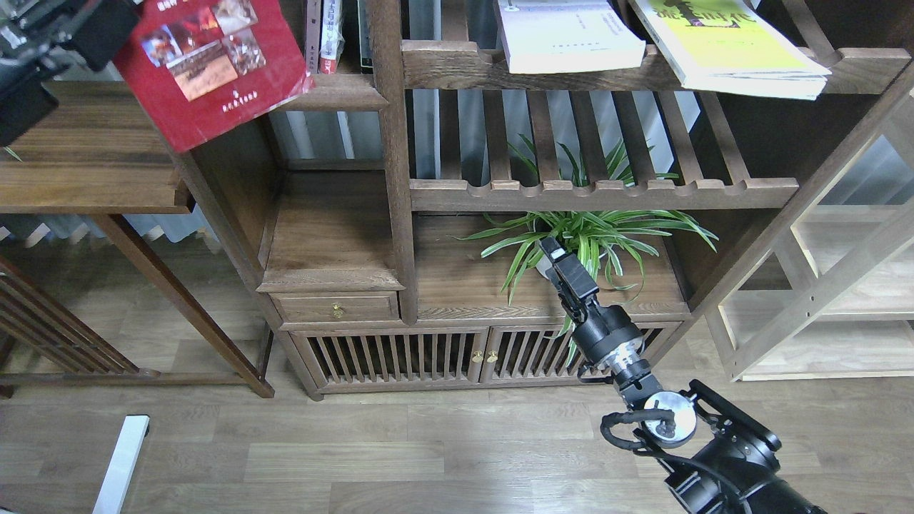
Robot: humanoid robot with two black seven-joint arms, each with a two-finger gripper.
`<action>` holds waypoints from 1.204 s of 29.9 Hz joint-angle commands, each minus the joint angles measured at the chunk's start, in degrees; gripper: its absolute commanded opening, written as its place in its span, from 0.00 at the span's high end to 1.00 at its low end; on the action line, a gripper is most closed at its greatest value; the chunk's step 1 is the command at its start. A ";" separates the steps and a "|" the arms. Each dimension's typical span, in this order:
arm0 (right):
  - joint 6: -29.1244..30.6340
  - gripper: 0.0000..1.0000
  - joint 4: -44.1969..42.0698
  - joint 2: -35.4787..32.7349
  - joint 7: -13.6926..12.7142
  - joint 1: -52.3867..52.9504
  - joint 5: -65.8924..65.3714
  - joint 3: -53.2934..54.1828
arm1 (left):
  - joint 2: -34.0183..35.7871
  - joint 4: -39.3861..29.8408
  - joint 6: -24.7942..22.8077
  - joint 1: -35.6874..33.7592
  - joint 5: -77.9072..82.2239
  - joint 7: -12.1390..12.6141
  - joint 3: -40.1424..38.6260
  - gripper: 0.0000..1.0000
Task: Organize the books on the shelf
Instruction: 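Lift the red book with the left gripper up to the top shelf, then push the red book onto the top shelf with the left gripper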
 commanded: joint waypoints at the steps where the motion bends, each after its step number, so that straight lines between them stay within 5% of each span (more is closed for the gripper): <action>1: 0.00 0.01 0.01 -0.11 0.00 0.16 -0.01 0.09 | -0.08 0.26 0.00 -1.64 0.64 0.08 0.77 1.00; 6: 0.00 0.01 0.01 -0.81 0.09 0.52 0.08 0.26 | -0.26 0.78 0.00 -1.81 1.17 0.00 0.77 1.00; 31: 0.00 0.01 -0.34 -0.90 0.18 0.52 0.16 0.18 | -12.21 5.08 26.06 -9.37 5.65 -3.34 2.17 1.00; 36: 0.00 0.01 -0.34 -0.99 0.18 0.95 0.16 0.18 | -12.13 6.76 27.12 -10.69 6.70 -3.26 3.67 1.00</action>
